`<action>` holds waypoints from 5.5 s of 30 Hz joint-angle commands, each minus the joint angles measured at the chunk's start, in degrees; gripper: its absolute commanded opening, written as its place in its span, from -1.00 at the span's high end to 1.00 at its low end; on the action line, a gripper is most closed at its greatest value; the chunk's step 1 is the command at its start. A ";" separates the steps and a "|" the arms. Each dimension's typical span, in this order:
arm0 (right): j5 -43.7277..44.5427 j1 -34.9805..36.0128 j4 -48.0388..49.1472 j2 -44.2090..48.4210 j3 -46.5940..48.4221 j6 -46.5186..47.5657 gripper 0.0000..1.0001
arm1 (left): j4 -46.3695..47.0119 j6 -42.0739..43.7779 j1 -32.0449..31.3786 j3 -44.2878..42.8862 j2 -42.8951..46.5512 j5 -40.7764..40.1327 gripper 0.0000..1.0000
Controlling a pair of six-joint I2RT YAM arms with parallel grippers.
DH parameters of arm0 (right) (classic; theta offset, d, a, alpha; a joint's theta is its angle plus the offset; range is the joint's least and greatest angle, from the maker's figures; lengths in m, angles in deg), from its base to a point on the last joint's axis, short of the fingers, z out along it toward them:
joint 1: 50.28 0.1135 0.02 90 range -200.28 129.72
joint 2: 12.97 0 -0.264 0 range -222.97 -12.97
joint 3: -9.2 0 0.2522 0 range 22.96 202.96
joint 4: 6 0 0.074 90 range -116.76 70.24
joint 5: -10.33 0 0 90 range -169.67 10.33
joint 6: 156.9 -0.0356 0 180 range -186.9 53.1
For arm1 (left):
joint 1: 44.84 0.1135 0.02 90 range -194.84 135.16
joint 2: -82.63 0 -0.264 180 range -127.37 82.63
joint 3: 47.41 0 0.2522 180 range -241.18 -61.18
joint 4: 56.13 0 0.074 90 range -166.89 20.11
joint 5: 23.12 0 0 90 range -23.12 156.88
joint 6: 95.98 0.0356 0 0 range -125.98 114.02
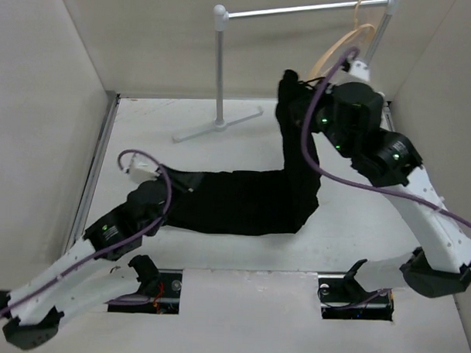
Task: Place the trousers on the hanger
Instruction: Fold the trousers at the center of the board, then pick up the hanger from the clothesline.
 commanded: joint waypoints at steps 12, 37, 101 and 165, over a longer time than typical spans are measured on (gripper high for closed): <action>2.73 31.14 -4.09 -47.45 37.58 2.95 0.67 | -41.21 0.22 47.76 5.43 21.15 6.46 0.34; -13.26 0.85 17.16 -7.93 -39.13 -1.89 -0.02 | -17.24 18.05 41.10 8.06 -9.14 3.66 -0.34; -33.40 -6.45 37.30 -0.43 -57.36 -20.26 0.23 | 7.12 22.89 28.45 13.25 -27.53 8.67 0.14; -37.52 -34.32 24.73 -14.14 -0.32 -10.14 -0.09 | 3.52 28.61 32.41 6.39 -20.76 17.55 -0.03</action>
